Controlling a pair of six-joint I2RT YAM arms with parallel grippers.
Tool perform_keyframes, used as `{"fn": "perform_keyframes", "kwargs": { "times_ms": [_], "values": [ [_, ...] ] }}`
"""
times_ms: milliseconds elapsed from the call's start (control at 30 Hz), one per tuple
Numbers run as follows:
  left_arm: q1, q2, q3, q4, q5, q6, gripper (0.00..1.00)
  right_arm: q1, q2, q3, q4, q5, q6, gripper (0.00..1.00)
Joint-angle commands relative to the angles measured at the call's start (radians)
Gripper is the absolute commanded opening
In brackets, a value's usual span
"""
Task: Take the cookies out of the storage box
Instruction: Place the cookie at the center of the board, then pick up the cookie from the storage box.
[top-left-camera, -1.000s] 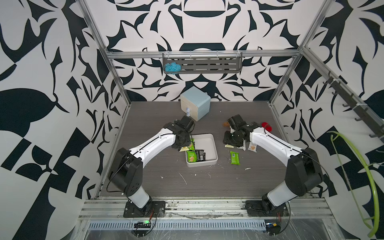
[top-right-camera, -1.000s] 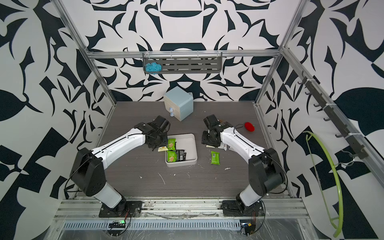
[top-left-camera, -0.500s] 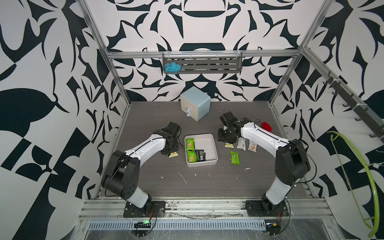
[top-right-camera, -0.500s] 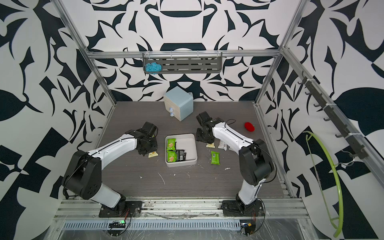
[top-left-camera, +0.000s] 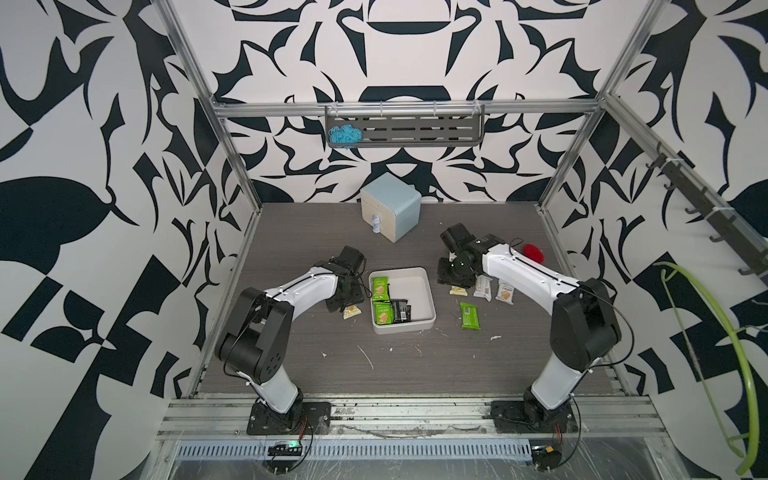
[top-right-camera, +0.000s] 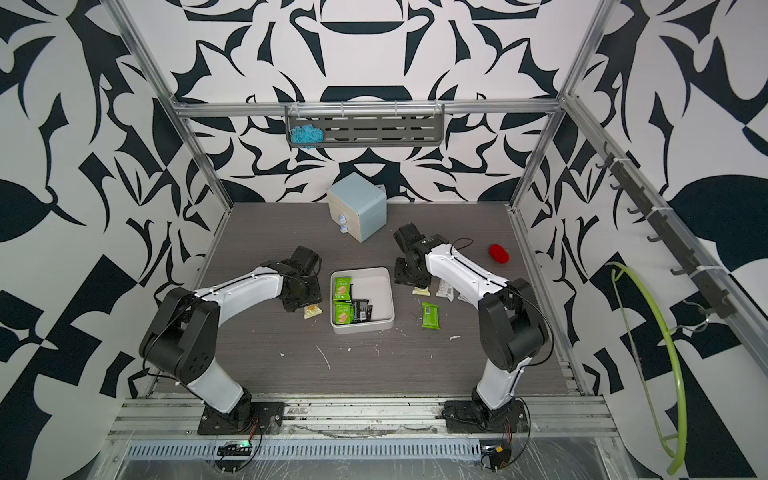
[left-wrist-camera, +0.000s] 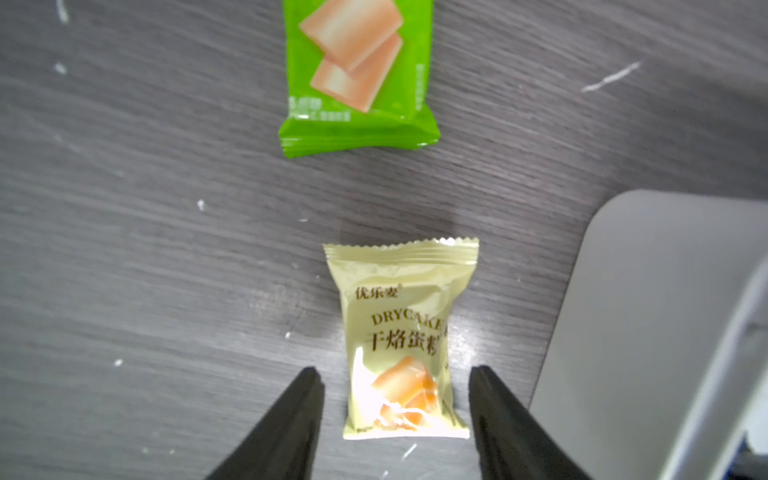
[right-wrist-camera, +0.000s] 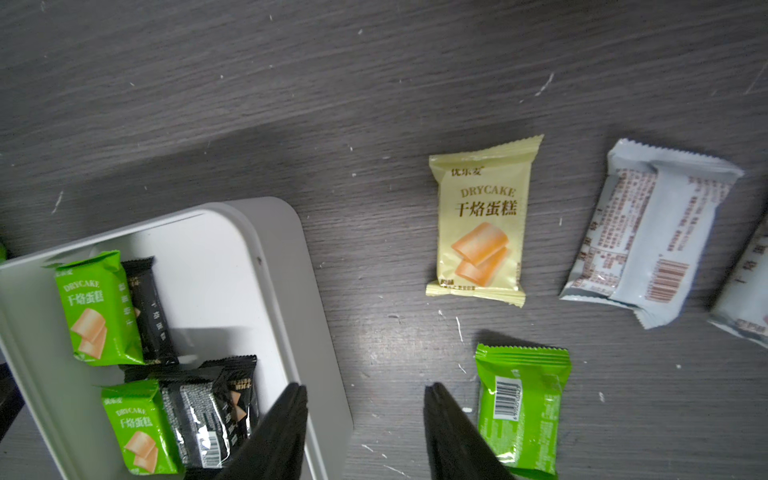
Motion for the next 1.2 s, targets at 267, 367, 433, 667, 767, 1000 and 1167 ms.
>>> {"fn": "perform_keyframes", "kwargs": {
  "times_ms": [267, 367, 433, 667, 767, 1000, 1167],
  "values": [
    [-0.052, -0.154, 0.077, -0.137, -0.025, -0.069, 0.68, 0.002, -0.137, -0.086, 0.0, 0.008, -0.027, 0.51],
    [-0.119, -0.175, 0.108, -0.148, -0.035, -0.11, 0.68, 0.001, -0.168, -0.121, 0.005, 0.004, -0.026, 0.51],
    [-0.168, -0.171, 0.137, -0.154, -0.041, -0.136, 0.68, 0.002, -0.191, -0.142, 0.006, 0.002, -0.027, 0.51],
    [-0.318, -0.073, 0.247, -0.175, -0.054, -0.188, 0.69, 0.002, -0.266, -0.212, 0.014, -0.001, -0.012, 0.51],
    [-0.346, -0.019, 0.276, -0.175, -0.035, -0.2, 0.7, 0.001, -0.295, -0.237, 0.016, 0.006, -0.01, 0.52],
    [-0.411, 0.088, 0.336, -0.179, -0.021, -0.215, 0.81, -0.012, -0.342, -0.272, 0.015, 0.003, -0.021, 0.53],
    [-0.436, 0.145, 0.36, -0.188, -0.008, -0.226, 0.77, -0.024, -0.349, -0.276, 0.014, -0.006, -0.031, 0.53]
  ]
}}
